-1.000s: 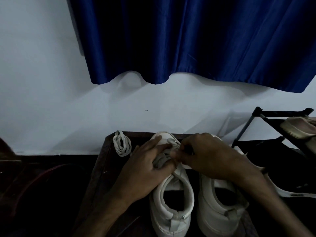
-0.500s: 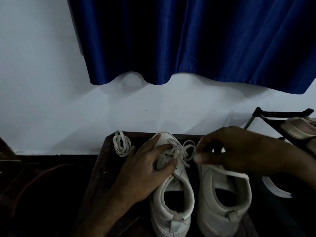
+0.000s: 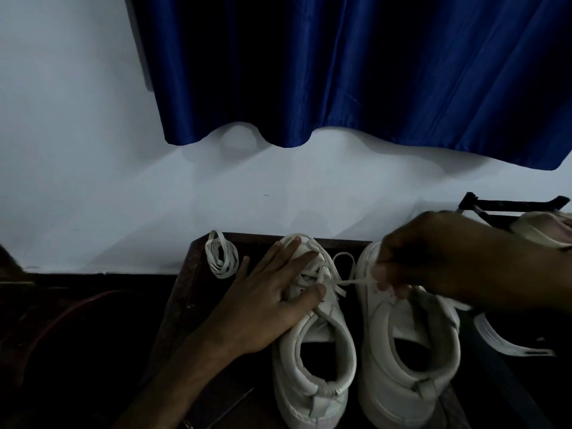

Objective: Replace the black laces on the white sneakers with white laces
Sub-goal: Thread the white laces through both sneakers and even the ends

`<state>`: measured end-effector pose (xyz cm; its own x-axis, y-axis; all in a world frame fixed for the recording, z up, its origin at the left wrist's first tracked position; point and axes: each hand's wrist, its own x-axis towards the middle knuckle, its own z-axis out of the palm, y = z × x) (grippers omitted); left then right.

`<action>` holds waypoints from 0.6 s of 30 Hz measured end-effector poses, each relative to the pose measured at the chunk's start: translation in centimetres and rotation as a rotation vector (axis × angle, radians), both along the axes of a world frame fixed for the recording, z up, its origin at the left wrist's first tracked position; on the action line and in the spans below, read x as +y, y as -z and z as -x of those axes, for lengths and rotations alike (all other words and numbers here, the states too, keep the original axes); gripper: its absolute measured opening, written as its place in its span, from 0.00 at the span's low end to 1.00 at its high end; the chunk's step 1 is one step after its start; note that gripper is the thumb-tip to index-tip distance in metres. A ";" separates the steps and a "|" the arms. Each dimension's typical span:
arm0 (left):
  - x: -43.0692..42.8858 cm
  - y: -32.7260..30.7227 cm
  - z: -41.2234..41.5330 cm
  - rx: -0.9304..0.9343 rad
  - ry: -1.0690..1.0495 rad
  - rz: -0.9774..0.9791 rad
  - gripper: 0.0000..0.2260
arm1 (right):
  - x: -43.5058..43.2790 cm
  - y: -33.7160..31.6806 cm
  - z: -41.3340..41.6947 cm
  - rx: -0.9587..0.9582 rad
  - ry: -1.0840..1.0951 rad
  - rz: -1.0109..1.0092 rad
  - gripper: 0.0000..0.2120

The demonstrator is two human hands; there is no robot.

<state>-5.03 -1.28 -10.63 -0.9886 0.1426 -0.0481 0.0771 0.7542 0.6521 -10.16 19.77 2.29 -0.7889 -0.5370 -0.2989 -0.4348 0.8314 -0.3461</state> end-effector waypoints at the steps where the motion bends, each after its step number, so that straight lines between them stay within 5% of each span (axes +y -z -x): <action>1: -0.1 0.1 0.0 -0.006 0.003 -0.019 0.36 | 0.4 -0.5 -0.1 -0.019 0.005 -0.018 0.08; 5: -0.7 0.3 0.0 -0.021 0.013 -0.102 0.38 | -1.0 1.1 0.1 0.045 0.029 -0.021 0.22; 13: -0.7 0.9 0.2 0.069 -0.005 -0.192 0.40 | -1.7 2.7 0.0 0.099 0.000 -0.040 0.06; 18: -2.0 1.3 -2.0 0.216 -0.172 -0.375 0.23 | -0.9 2.0 0.5 0.074 0.036 0.080 0.06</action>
